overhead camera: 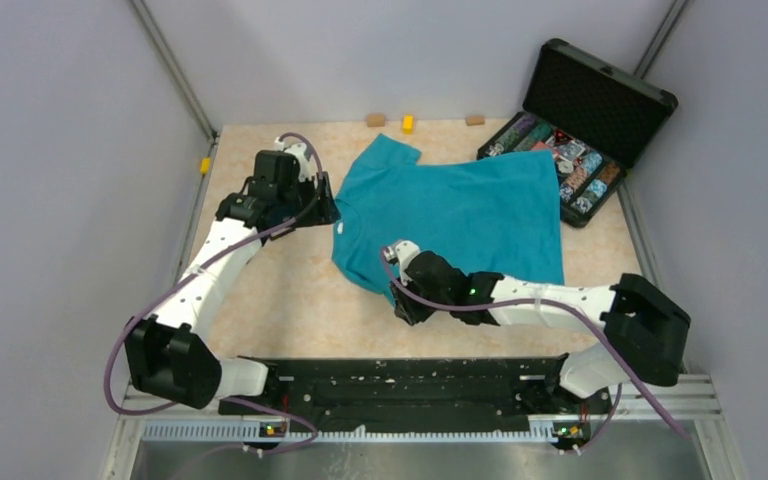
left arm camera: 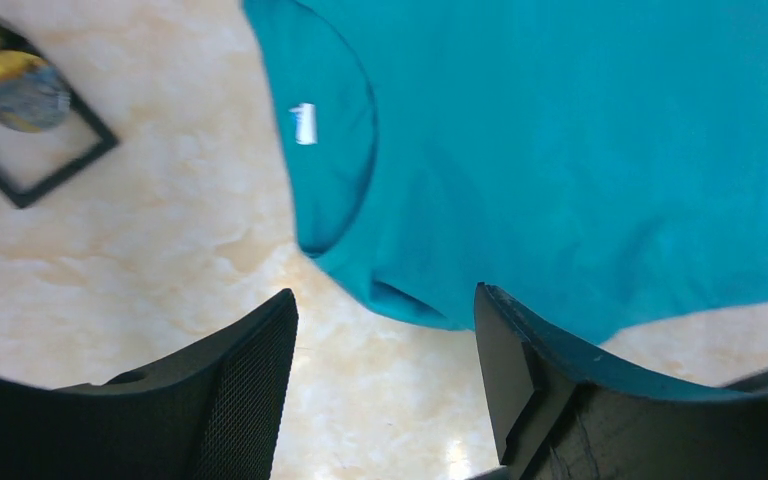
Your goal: Pin the brooch onto the clothing
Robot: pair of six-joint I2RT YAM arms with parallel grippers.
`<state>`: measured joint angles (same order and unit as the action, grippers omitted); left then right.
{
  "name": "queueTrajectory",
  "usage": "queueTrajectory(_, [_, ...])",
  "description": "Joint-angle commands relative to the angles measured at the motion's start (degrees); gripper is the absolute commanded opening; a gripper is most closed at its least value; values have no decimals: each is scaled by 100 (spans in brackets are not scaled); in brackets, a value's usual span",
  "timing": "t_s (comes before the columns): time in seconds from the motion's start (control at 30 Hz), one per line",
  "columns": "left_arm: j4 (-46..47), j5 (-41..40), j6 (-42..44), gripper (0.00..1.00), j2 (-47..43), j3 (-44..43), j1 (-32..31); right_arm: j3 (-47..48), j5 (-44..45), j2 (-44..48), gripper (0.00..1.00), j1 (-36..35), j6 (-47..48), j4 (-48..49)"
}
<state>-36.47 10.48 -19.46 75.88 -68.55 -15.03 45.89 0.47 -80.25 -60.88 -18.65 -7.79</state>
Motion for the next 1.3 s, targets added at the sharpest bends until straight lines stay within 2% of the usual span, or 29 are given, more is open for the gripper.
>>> queueTrajectory(0.0, [-78, -1252, 582, 69, -84, -21, 35, 445, 413, -420, 32, -236, 19, -36])
queueTrajectory(0.13, [253, -1890, 752, 69, -331, 348, 43, 649, 518, -827, 31, -334, 44, -51])
queueTrajectory(0.33, [428, -1985, 755, 69, -597, 654, 40, 1078, 905, -1393, 26, -446, 8, -275])
queueTrajectory(0.53, [438, -1740, 701, 69, -669, 613, 40, 1324, 1433, -1667, 27, -451, -87, -673])
queueTrajectory(1.03, [454, -1628, 645, 69, -884, 633, 38, 1636, 1798, -2239, 25, -453, -520, -1217])
queueTrajectory(1.13, [456, -1636, 652, 69, -920, 642, 40, 1587, 1790, -2323, 15, -455, -585, -1211])
queueTrajectory(1.17, [459, -1652, 654, 69, -933, 646, 41, 1577, 1778, -2340, 4, -458, -605, -1212])
queueTrajectory(1.2, [464, -1659, 654, 69, -946, 654, 37, 1574, 1743, -2327, 0, -456, -624, -1232])
queueTrajectory(1.27, [476, -1656, 646, 69, -982, 684, 36, 1549, 1493, -2207, 0, -455, -590, -1202])
